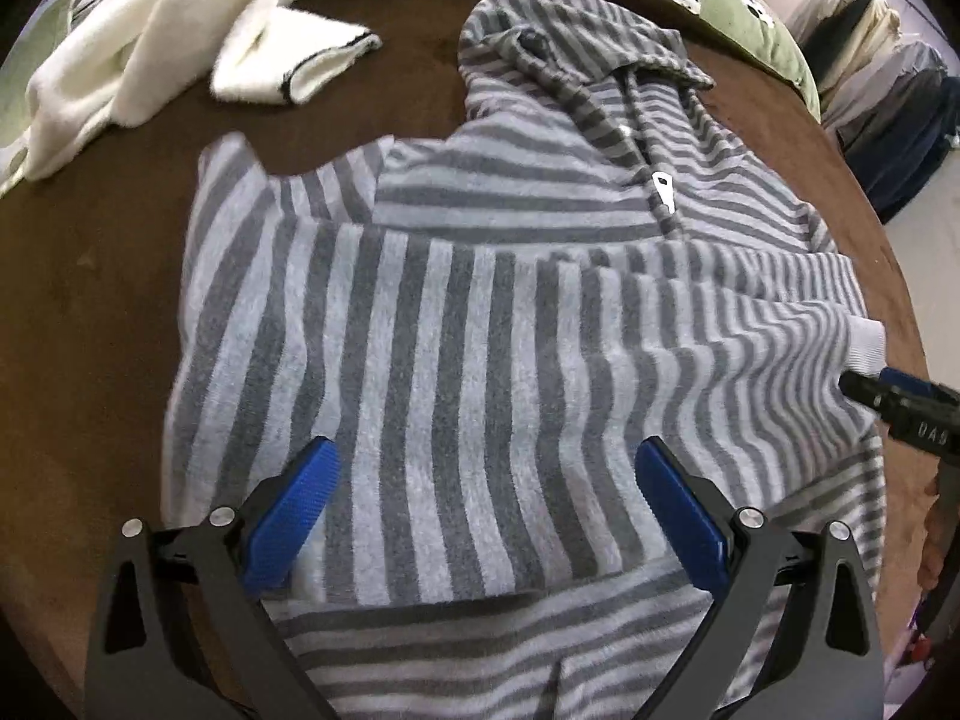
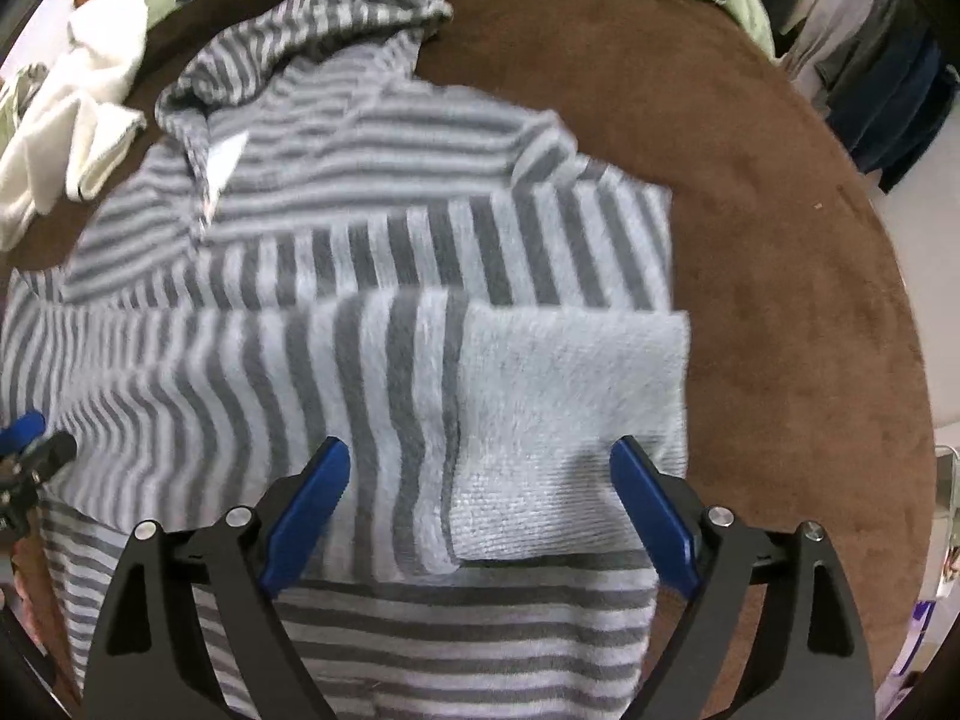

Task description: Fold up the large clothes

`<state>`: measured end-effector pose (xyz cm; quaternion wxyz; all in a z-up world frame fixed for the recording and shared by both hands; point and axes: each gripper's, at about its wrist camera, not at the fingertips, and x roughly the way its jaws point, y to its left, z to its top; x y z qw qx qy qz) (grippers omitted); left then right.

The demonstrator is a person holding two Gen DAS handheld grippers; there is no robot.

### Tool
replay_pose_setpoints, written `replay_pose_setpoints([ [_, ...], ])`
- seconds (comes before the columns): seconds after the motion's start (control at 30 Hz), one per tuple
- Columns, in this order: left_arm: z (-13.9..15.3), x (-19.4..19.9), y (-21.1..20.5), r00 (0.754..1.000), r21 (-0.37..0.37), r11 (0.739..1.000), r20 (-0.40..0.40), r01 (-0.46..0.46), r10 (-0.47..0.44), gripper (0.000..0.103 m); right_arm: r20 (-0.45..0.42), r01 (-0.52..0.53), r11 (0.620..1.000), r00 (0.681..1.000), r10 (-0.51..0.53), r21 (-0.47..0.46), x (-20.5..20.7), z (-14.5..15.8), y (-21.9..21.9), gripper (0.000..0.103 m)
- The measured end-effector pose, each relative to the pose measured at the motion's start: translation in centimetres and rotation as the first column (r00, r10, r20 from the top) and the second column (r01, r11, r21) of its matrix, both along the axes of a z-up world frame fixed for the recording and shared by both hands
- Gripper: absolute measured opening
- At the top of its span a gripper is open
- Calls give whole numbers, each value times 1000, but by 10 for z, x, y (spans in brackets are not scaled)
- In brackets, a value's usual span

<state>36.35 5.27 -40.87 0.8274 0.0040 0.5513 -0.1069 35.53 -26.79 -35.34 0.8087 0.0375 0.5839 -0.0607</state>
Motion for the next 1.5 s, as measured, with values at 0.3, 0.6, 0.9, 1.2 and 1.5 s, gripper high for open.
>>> replay_pose_setpoints([
  [0.3,87,7,29,998,17,998,19,-58,58,97,80,-78,997,994,77,3,35,91,27,92],
  [0.6,108,69,24,1000,-8,1000,23,3,-3,97,186,-175,985,967,172,0,130,139,18,93],
  [0.9,92,226,-22,994,-84,995,94,57,-49,97,214,-298,954,931,296,-25,250,85,-8,93],
  [1.2,26,325,-67,996,-112,990,49,81,-76,97,191,-331,943,928,318,38,337,11,-21,93],
  [1.5,-6,344,-96,979,-126,971,6,202,-203,78,137,-369,918,927,350,146,372,-32,-24,64],
])
